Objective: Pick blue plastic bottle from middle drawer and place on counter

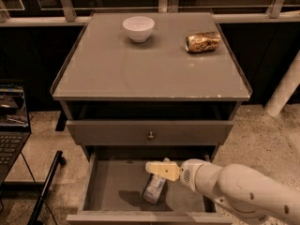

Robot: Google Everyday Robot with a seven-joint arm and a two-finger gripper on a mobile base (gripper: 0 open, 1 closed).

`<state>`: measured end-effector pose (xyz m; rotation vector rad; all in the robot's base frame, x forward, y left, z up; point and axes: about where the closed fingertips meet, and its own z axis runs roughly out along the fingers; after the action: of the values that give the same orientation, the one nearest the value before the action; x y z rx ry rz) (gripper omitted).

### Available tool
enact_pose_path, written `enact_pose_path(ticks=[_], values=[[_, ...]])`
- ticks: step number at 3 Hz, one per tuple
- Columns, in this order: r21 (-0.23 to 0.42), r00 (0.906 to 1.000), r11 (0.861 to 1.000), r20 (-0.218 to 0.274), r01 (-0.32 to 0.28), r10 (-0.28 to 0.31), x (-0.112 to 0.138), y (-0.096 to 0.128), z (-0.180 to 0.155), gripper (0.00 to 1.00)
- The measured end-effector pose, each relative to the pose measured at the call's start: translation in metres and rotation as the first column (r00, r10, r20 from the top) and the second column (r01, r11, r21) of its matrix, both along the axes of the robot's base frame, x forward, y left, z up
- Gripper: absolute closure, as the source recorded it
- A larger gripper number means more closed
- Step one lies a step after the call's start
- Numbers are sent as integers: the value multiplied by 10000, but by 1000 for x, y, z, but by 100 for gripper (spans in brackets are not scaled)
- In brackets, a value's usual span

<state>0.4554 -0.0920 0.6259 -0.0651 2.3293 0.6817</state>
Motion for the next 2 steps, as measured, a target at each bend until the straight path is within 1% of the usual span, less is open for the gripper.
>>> enact_pose_path(ticks=[1,2], values=[[-1409,9995,9895,-13,319,-324,1,-8,-32,0],[-2387,9992,9706,-185,309,-363,10,-2,-60,0]])
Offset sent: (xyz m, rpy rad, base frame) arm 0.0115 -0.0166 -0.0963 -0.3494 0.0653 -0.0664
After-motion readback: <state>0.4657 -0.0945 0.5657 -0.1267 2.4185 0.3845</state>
